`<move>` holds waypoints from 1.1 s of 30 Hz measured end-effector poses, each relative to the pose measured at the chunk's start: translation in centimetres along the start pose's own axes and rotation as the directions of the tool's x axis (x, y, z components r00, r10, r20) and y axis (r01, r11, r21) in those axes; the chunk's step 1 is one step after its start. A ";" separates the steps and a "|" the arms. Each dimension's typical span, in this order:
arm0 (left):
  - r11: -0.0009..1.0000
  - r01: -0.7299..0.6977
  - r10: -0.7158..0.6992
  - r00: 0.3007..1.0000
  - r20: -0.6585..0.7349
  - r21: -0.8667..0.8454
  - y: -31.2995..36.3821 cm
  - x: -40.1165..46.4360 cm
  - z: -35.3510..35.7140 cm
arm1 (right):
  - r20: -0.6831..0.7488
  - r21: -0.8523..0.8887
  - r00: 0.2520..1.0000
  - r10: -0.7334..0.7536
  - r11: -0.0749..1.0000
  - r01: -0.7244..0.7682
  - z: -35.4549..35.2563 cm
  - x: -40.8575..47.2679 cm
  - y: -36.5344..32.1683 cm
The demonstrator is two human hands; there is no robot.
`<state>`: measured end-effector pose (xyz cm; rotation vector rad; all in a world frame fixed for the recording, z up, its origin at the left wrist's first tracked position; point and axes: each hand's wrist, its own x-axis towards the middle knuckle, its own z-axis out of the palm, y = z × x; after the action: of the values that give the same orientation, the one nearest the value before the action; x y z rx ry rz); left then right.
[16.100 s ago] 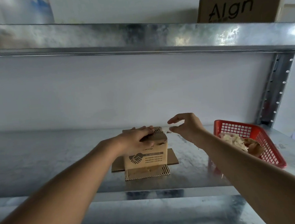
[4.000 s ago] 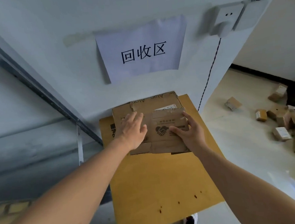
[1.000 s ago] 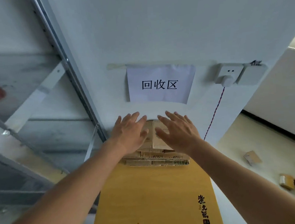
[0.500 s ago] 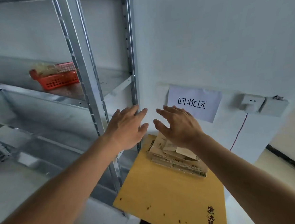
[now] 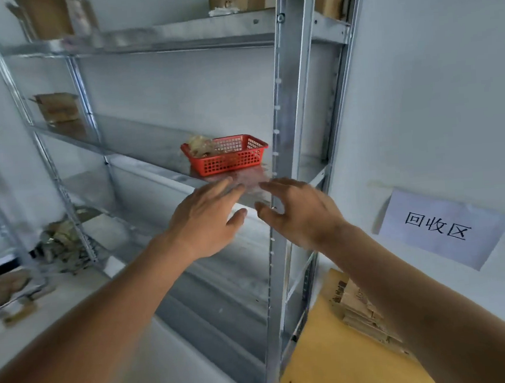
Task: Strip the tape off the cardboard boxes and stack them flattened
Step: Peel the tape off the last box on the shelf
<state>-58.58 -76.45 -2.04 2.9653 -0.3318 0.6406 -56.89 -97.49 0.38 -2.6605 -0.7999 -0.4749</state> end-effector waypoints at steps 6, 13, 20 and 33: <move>0.996 0.088 -0.087 0.996 -0.030 0.031 -11.6 0.2 -2.5 | 0.029 0.065 0.998 -0.049 0.997 0.047 4.1 9.0 -7.2; 0.979 0.186 -0.184 0.982 -0.032 0.078 -22.9 1.7 -3.4 | 0.002 0.159 0.996 -0.084 0.984 0.083 9.1 19.3 -13.2; 0.939 0.318 -0.316 0.948 -0.033 0.131 -34.4 5.2 -1.4 | 0.036 0.169 0.972 -0.232 0.960 0.223 16.4 31.0 -16.8; 0.871 0.444 -0.437 0.896 -0.079 0.209 -55.4 10.5 0.8 | 0.075 0.173 0.919 -0.388 0.912 0.371 27.8 51.2 -25.0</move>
<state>-36.15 -24.68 -0.72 3.0630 0.4444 0.6945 -24.82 -42.75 1.19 -2.4040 -1.3436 -0.3427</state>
